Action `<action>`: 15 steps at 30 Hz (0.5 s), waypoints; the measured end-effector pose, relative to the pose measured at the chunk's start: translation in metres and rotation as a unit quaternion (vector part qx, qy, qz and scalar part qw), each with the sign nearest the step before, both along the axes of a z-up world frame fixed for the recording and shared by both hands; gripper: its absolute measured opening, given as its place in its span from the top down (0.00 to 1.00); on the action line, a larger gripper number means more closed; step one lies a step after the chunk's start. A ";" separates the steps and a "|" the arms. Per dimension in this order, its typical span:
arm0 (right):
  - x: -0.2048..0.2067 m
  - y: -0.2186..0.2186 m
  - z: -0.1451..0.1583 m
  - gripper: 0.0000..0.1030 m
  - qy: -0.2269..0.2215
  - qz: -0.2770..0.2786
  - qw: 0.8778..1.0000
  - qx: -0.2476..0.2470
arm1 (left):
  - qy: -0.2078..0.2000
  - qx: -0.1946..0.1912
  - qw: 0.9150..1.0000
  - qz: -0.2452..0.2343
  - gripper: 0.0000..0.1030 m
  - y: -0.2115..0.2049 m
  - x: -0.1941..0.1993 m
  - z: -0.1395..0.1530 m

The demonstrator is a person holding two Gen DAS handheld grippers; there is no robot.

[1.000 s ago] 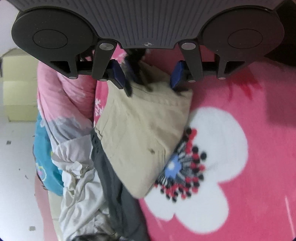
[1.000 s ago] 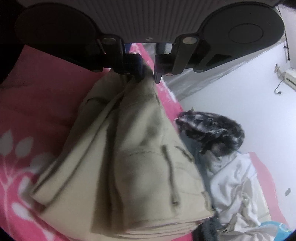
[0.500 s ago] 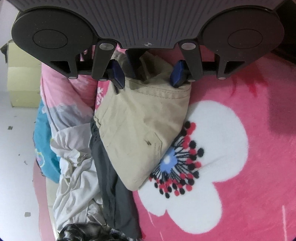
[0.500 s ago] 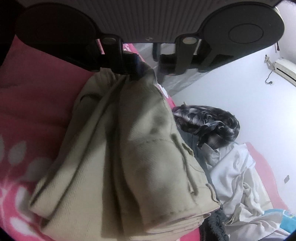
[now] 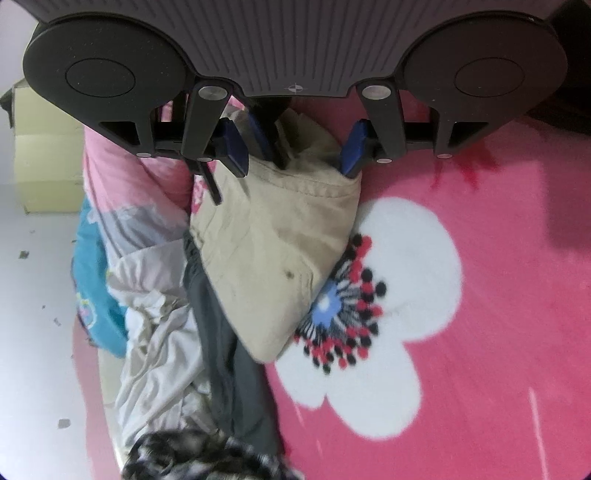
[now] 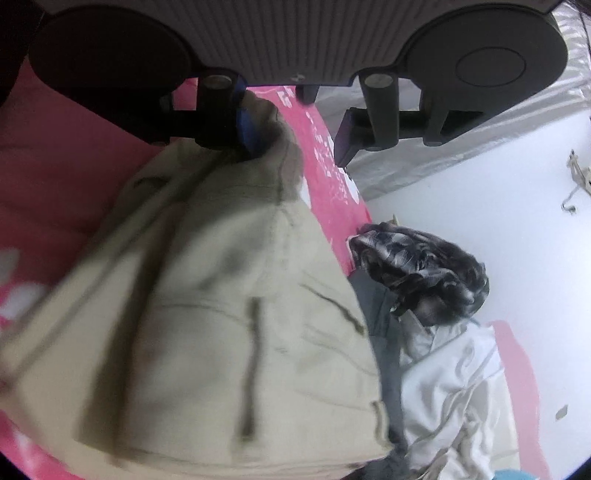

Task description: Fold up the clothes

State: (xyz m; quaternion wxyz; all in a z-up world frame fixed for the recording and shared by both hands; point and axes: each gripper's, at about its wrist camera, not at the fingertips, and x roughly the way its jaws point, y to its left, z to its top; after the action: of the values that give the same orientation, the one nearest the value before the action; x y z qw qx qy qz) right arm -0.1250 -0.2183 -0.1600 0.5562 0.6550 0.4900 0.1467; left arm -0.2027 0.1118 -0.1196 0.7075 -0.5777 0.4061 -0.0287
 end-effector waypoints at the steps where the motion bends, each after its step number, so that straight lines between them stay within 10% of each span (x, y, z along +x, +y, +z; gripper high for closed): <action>1: 0.002 0.002 0.002 0.54 -0.006 0.004 1.000 -0.004 | -0.007 0.001 1.000 0.009 0.45 0.004 -0.005 0.002; 5: -0.002 0.006 0.006 0.64 -0.014 0.014 1.000 -0.011 | -0.022 -0.001 0.999 0.045 0.43 0.019 -0.018 0.005; 11: 0.004 0.024 0.006 0.49 -0.012 0.029 0.999 -0.039 | -0.011 0.001 0.999 0.051 0.43 0.022 -0.018 -0.006; 15: 0.003 0.030 0.014 0.73 -0.016 0.041 0.997 -0.067 | -0.007 0.010 0.999 0.040 0.43 0.019 -0.015 -0.010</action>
State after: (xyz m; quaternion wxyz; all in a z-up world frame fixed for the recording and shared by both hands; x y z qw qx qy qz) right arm -0.1220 -0.1882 -0.1464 0.6006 0.5930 0.5159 0.1467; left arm -0.2175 0.1309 -0.1298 0.7168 -0.5862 0.3777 0.0001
